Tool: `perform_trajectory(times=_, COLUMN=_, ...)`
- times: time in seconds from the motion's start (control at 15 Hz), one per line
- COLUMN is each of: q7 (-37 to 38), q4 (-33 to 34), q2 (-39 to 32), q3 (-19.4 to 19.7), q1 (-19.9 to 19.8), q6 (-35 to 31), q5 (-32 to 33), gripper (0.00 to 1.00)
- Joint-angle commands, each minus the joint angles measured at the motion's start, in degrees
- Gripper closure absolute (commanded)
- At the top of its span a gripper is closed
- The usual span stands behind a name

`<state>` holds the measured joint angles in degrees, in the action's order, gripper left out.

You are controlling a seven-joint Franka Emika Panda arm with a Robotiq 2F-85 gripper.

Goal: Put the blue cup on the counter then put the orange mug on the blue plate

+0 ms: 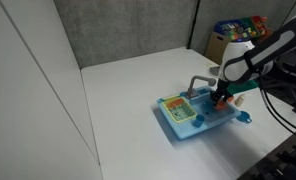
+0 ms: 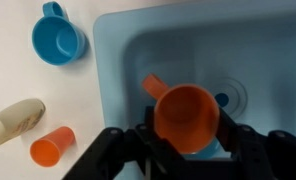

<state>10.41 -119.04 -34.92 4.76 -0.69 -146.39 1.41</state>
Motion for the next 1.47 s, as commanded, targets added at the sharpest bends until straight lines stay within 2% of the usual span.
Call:
perform_trajectory(times=0.0, q7=-1.4, q4=2.5, q2=-2.1, q3=-0.4, q1=-0.6, q6=1.0, q5=-1.1, gripper=0.66)
perform_trajectory(times=0.07, q7=-1.4, q4=2.7, q2=-2.4, q3=-0.4, q1=-0.6, q6=1.0, q5=-1.1, gripper=0.66)
perform_trajectory(times=0.13, q7=-1.4, q4=2.8, q2=-2.7, q3=-0.4, q1=-0.6, q6=1.1, q5=-1.1, gripper=0.53)
perform_trajectory(times=0.2, q7=-1.5, q4=3.0, q2=-2.8, q3=-0.4, q1=-0.7, q6=1.2, q5=-1.1, gripper=0.16)
perform_trajectory(times=0.27, q7=-1.6, q4=3.1, q2=-2.8, q3=-0.4, q1=-0.7, q6=1.3, q5=-1.1, gripper=0.15)
perform_trajectory(times=0.4, q7=-2.1, q4=3.2, q2=-2.5, q3=-0.5, q1=-1.0, q6=1.7, q5=-1.2, gripper=0.02)
perform_trajectory(times=0.87, q7=-2.8, q4=3.2, q2=-0.1, q3=-0.3, q1=-1.8, q6=3.3, q5=-1.2, gripper=0.0)
perform_trajectory(times=1.4, q7=-3.8, q4=1.3, q2=6.1, q3=0.2, q1=-3.3, q6=7.5, q5=-1.0, gripper=0.0)
